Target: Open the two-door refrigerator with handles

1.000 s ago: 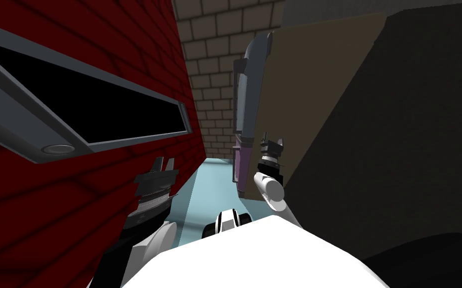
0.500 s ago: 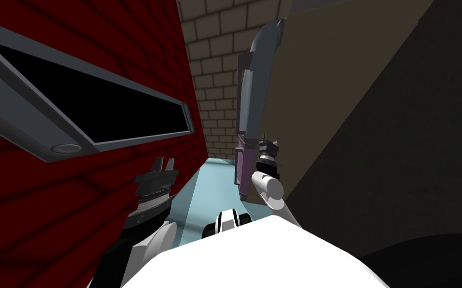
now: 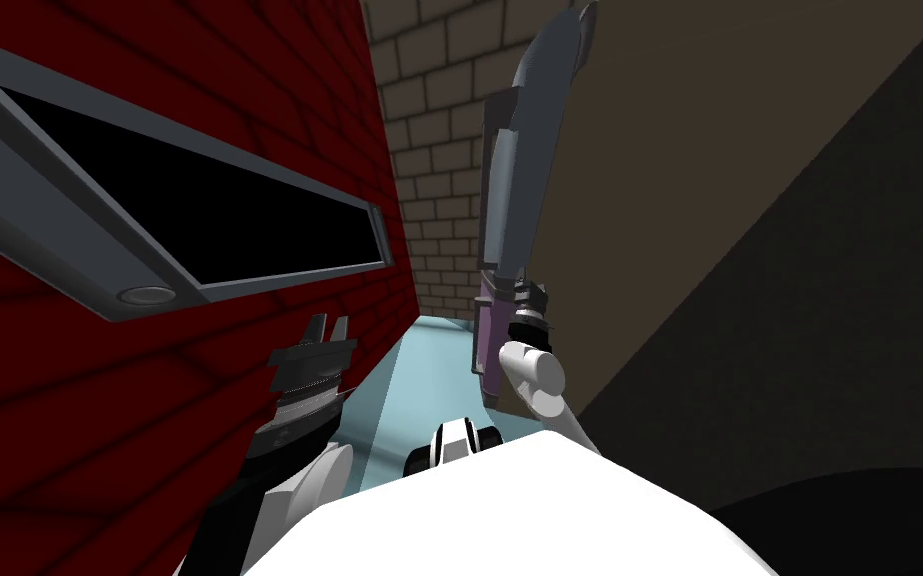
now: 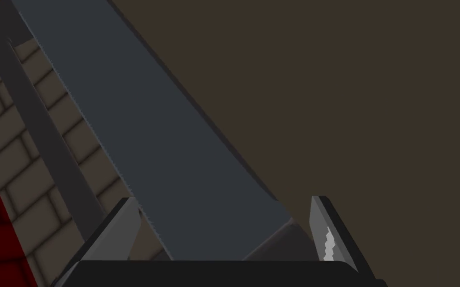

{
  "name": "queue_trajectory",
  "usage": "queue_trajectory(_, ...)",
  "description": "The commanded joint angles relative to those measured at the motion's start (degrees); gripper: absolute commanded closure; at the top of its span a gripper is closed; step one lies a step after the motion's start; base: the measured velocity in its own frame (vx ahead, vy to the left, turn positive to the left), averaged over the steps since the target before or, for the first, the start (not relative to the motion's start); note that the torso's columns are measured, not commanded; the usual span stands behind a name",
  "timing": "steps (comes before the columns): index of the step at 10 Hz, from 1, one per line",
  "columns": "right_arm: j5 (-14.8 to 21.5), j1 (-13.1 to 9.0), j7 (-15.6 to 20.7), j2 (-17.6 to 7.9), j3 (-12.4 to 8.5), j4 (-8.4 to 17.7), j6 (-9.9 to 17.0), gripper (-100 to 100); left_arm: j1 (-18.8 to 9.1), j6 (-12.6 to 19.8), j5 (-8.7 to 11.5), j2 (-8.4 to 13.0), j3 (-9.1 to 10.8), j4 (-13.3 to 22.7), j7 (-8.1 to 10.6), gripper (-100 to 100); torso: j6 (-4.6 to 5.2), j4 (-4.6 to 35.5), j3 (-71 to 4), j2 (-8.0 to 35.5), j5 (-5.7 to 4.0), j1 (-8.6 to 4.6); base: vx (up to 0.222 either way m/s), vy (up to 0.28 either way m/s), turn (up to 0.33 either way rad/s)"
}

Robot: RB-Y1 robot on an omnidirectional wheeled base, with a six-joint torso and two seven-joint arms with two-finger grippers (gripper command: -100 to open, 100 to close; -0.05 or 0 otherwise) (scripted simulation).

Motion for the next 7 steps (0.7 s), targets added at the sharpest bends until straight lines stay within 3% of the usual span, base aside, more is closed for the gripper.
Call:
queue_trajectory(1,-4.55,-1.01,-0.59,0.21,0.62,-0.02,-1.20,-100,0.00,0.00,0.00,0.00,0.00,0.00,0.00,0,-0.02,-0.03,-0.07,-0.11,0.00,0.00,0.076,-0.008,0.053)
queue_trajectory(7,-13.88,-3.16,-2.09,1.24,2.08,-0.40,-3.96,-100,-0.01,0.00,0.00,0.00,0.00,0.00,0.00,0,-0.23,-0.32,-0.80,-1.06,-0.06,-0.35,0.056,-0.005,0.075)
